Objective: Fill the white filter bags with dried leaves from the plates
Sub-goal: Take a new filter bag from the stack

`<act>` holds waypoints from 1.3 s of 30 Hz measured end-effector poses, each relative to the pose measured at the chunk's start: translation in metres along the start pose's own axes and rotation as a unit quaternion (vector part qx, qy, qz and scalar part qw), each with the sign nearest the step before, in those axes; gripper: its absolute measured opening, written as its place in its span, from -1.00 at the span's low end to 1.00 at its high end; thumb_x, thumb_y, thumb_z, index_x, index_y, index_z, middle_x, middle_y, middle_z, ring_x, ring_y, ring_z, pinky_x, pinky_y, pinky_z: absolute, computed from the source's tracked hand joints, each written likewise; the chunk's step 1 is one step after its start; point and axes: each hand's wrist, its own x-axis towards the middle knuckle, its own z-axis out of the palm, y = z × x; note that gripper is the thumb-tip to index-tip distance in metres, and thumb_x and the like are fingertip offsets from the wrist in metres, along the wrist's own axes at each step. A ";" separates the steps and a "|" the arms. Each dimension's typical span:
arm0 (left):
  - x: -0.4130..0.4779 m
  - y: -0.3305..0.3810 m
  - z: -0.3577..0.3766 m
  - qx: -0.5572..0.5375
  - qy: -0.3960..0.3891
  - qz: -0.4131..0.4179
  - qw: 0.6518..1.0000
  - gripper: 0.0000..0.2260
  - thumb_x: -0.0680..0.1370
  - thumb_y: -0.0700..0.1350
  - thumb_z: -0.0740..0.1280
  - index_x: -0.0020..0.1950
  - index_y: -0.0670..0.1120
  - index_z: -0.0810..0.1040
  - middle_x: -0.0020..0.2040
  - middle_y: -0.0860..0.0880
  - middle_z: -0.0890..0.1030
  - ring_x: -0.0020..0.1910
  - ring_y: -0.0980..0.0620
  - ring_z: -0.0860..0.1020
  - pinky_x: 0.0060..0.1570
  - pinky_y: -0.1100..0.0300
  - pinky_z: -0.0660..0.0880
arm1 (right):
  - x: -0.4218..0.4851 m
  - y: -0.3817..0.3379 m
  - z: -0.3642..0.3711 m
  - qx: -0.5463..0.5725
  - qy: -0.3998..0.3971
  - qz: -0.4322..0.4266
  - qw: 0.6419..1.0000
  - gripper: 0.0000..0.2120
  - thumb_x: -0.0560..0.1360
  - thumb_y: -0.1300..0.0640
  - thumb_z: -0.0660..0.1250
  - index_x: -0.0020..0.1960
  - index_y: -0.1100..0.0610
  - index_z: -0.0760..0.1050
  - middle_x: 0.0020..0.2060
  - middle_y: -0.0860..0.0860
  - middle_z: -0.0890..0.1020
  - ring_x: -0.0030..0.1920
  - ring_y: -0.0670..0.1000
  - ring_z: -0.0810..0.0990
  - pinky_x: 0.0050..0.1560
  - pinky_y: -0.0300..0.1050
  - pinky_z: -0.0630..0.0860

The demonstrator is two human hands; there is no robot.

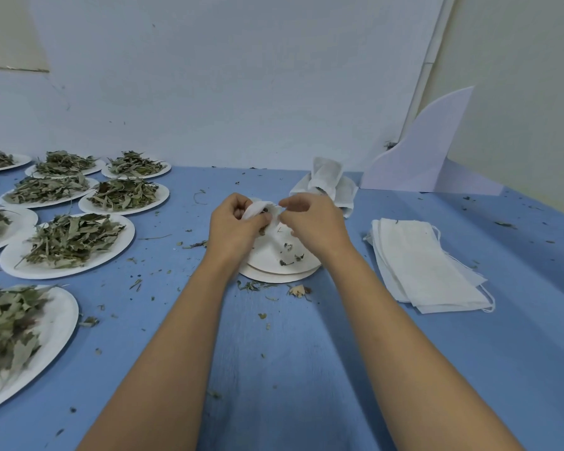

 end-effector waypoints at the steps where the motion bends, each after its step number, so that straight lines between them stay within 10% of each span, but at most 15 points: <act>1: 0.000 0.000 0.001 -0.008 -0.009 0.001 1.000 -0.72 0.40 -0.30 0.45 -0.29 -0.06 0.37 -0.42 0.05 0.47 -0.48 0.20 0.45 -0.45 0.36 0.41 | 0.000 0.002 0.001 0.010 -0.016 0.007 1.000 -0.86 0.44 0.21 0.35 -0.02 0.10 0.61 -0.09 0.06 0.67 -0.04 0.07 0.64 0.06 0.07 0.58; 10: 0.003 0.000 0.001 0.075 0.103 0.006 0.992 -0.71 0.38 -0.36 0.31 -0.37 -0.04 0.30 -0.44 0.05 0.34 -0.44 0.12 0.27 -0.45 0.29 0.25 | -0.005 -0.002 0.011 -0.014 -0.003 -0.049 0.999 -0.88 0.37 0.26 0.30 -0.33 0.17 0.55 -0.38 0.03 0.60 -0.30 0.01 0.51 -0.27 -0.05 0.45; 20: 0.001 0.000 0.002 0.153 0.191 0.038 0.969 -0.69 0.41 -0.40 0.25 -0.38 -0.06 0.24 -0.42 0.02 0.32 -0.43 0.11 0.22 -0.49 0.33 0.24 | -0.003 0.002 0.009 0.066 -0.090 -0.036 0.993 -0.85 0.41 0.32 0.35 -0.26 0.10 0.55 -0.36 -0.01 0.62 -0.27 -0.01 0.63 -0.08 -0.06 0.58; 23: 0.003 -0.001 0.001 0.132 0.163 0.023 0.978 -0.70 0.44 -0.28 0.35 -0.35 -0.05 0.27 -0.40 0.03 0.32 -0.44 0.11 0.24 -0.51 0.37 0.26 | 0.002 0.007 -0.004 -0.061 -0.080 -0.013 0.995 -0.99 0.44 0.16 0.37 -0.14 0.09 0.55 -0.25 -0.03 0.61 -0.21 -0.04 0.61 -0.21 -0.17 0.53; 29: 0.007 -0.003 0.001 0.059 0.130 -0.008 0.990 -0.75 0.44 -0.18 0.42 -0.28 -0.02 0.35 -0.36 0.06 0.34 -0.43 0.14 0.30 -0.52 0.47 0.26 | 0.008 0.010 -0.026 -0.279 -0.151 0.109 0.942 -0.65 0.42 -0.10 0.42 -0.24 0.15 0.40 -0.38 0.01 0.41 -0.39 -0.04 0.39 -0.41 -0.18 0.27; 34: 0.011 -0.003 -0.001 0.030 0.141 -0.026 0.989 -0.77 0.45 -0.21 0.40 -0.27 -0.01 0.37 -0.35 0.06 0.37 -0.42 0.14 0.32 -0.49 0.43 0.28 | 0.005 0.006 -0.018 -0.325 -0.215 0.102 0.915 -0.51 0.36 -0.12 0.49 0.14 0.18 0.55 -0.05 0.04 0.65 0.00 0.02 0.59 -0.12 -0.15 0.43; 39: 0.014 -0.001 -0.003 0.008 0.159 -0.031 0.987 -0.77 0.45 -0.25 0.37 -0.28 -0.02 0.36 -0.35 0.06 0.36 -0.41 0.14 0.32 -0.50 0.45 0.28 | 0.003 0.011 -0.004 -0.277 -0.166 0.048 0.945 -0.78 0.45 0.21 0.40 0.05 0.28 0.62 0.04 0.14 0.66 0.07 0.06 0.60 0.11 -0.10 0.53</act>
